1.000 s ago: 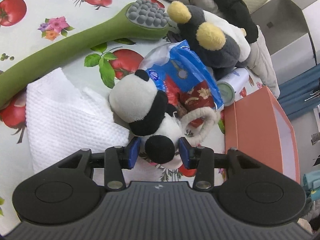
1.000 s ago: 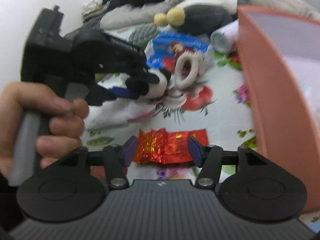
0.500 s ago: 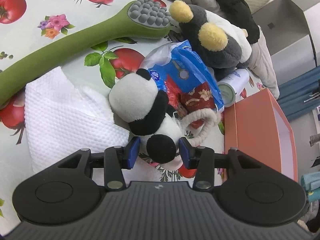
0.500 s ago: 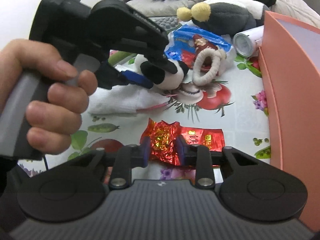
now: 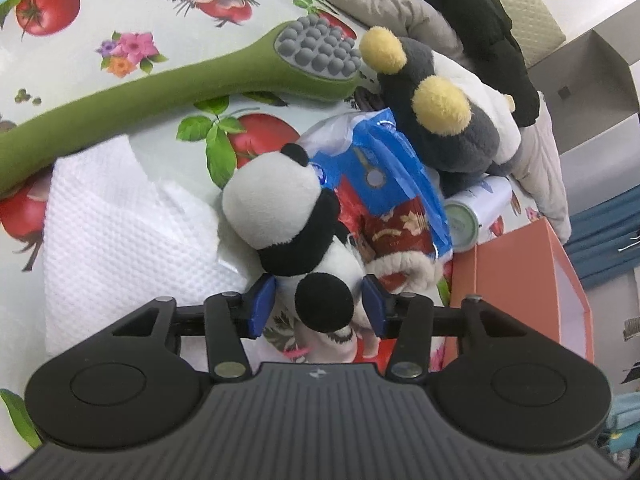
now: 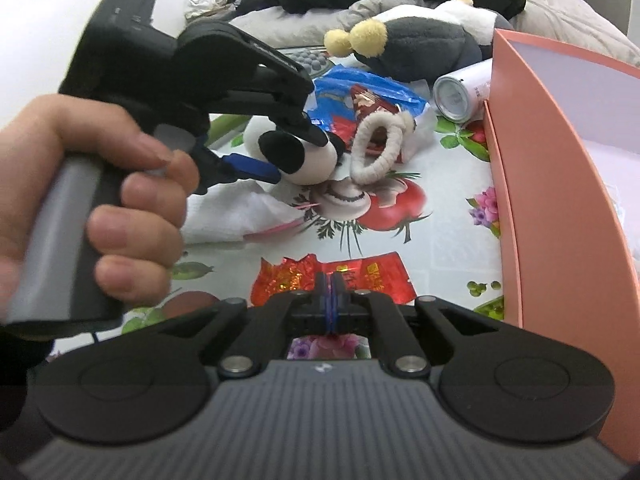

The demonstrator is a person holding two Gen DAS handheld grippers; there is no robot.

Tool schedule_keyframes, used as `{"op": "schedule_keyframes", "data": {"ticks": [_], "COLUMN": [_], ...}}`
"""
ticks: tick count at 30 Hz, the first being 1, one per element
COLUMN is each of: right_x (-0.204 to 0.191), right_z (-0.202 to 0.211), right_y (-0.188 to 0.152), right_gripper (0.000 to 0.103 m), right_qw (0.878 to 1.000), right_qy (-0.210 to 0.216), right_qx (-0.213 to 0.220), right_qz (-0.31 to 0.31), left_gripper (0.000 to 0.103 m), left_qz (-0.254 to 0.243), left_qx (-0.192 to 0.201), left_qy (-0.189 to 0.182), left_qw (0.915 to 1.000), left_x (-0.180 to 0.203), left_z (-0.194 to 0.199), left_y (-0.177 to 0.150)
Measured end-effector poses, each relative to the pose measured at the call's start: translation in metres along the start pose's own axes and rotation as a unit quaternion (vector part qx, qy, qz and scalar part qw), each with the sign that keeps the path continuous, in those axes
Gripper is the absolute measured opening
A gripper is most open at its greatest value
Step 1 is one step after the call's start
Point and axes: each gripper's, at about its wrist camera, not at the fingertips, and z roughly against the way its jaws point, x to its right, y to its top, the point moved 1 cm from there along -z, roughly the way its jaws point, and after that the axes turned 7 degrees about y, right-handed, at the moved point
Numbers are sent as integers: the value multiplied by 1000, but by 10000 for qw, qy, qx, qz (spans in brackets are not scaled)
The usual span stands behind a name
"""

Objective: Organize soft objects
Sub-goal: 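Grasp and lift the panda plush with the left gripper while the right holds the packet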

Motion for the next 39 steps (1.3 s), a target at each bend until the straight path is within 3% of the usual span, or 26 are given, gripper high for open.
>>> {"op": "schedule_keyframes", "data": {"ticks": [6, 11, 22, 25, 32, 39], "right_x": [6, 7, -1, -3, -3, -5], "right_z": [-1, 7, 22, 23, 15, 2], "right_y": [1, 0, -8, -8, -5, -1], "right_gripper": [5, 5, 6, 7, 8, 8], "right_qw": [9999, 9998, 9996, 9996, 9996, 9995], "right_qy": [-5, -65, -4, -18, -60, -18], "right_qx": [6, 51, 64, 48, -58, -217], "right_qz": [-122, -167, -277, -277, -252, -233], "left_gripper": [39, 38, 39, 39, 39, 40], "left_qz": [-384, -712, -1637, -2012, -2448, -2437], "left_qx": [170, 263, 428, 472, 140, -324], "left_qy": [-7, -113, -232, -151, 36, -86], "left_qw": [9991, 9971, 9853, 9783, 9695, 9693], "left_x": [6, 11, 6, -1, -38, -80], "left_z": [3, 17, 85, 102, 122, 124], "left_y": [1, -2, -36, -51, -83, -101]}}
